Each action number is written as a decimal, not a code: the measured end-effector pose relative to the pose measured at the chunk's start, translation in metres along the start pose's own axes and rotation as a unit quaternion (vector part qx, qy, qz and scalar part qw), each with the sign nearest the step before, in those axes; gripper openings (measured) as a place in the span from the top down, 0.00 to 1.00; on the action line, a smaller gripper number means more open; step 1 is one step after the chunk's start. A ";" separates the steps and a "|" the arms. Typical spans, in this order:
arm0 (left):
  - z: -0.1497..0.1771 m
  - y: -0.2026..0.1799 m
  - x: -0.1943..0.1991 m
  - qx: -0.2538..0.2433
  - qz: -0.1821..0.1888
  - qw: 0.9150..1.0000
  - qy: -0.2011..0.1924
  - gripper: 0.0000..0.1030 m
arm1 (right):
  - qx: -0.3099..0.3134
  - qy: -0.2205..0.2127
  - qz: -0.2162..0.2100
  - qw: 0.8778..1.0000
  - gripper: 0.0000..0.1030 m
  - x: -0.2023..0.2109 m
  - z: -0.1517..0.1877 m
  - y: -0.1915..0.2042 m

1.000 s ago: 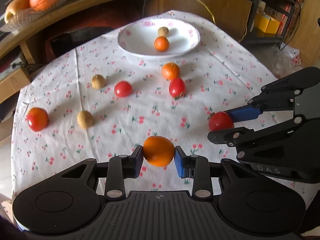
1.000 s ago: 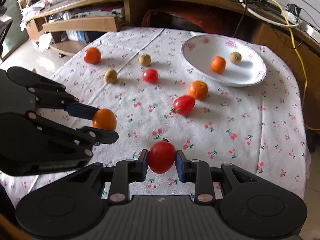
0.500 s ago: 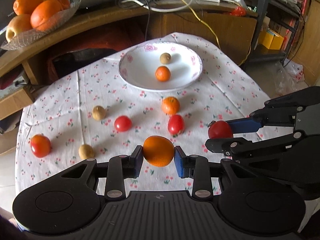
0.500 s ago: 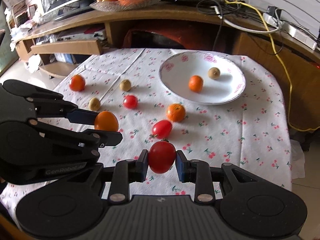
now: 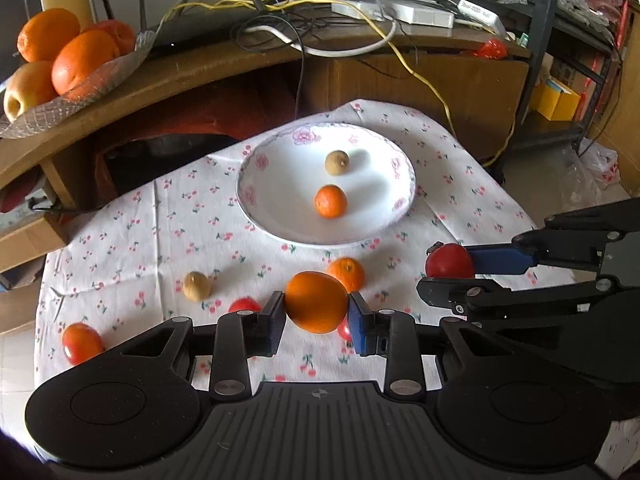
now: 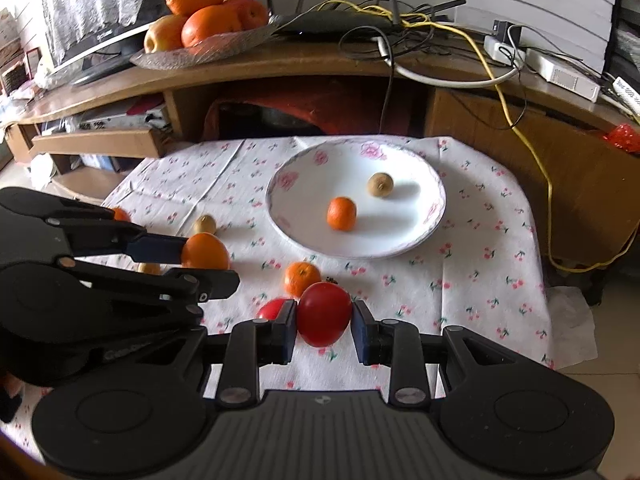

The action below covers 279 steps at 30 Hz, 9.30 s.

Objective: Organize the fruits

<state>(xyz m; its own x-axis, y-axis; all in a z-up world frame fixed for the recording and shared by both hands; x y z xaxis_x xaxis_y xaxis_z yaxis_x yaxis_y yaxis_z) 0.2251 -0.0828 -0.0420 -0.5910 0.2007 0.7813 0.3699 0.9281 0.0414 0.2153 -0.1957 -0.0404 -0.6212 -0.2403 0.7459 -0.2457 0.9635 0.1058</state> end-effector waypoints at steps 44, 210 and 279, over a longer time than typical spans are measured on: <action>-0.050 0.015 -0.086 0.021 -0.007 1.000 0.017 0.61 | -0.009 -0.001 0.042 0.999 0.70 -0.078 -0.048 -0.047; 0.043 0.097 -0.007 0.116 -0.033 0.991 0.050 0.33 | -0.041 0.054 0.027 0.997 0.64 -0.056 0.010 0.007; 0.053 0.101 -0.046 0.110 -0.036 0.990 0.084 0.61 | 0.038 0.067 -0.039 0.996 0.72 -0.092 0.004 0.078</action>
<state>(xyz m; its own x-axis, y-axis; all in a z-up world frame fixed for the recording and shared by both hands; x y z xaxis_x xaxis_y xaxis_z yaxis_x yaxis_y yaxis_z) 0.2515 0.0182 -0.1064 -0.4749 0.0938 0.8750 0.1560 0.9875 -0.0212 0.2505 -0.0991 -0.1033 -0.4944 -0.2905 0.8193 -0.3475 0.9300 0.1200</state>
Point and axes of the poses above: each gripper's, at about its wrist camera, not at the fingertips, and x roughly against the way its jaws point, y to its left, z to its underside, the point moved 8 cm from there along -x, roughly the way its jaws point, and after that the axes turned 1 degree about -y, right-handed, at the moved point
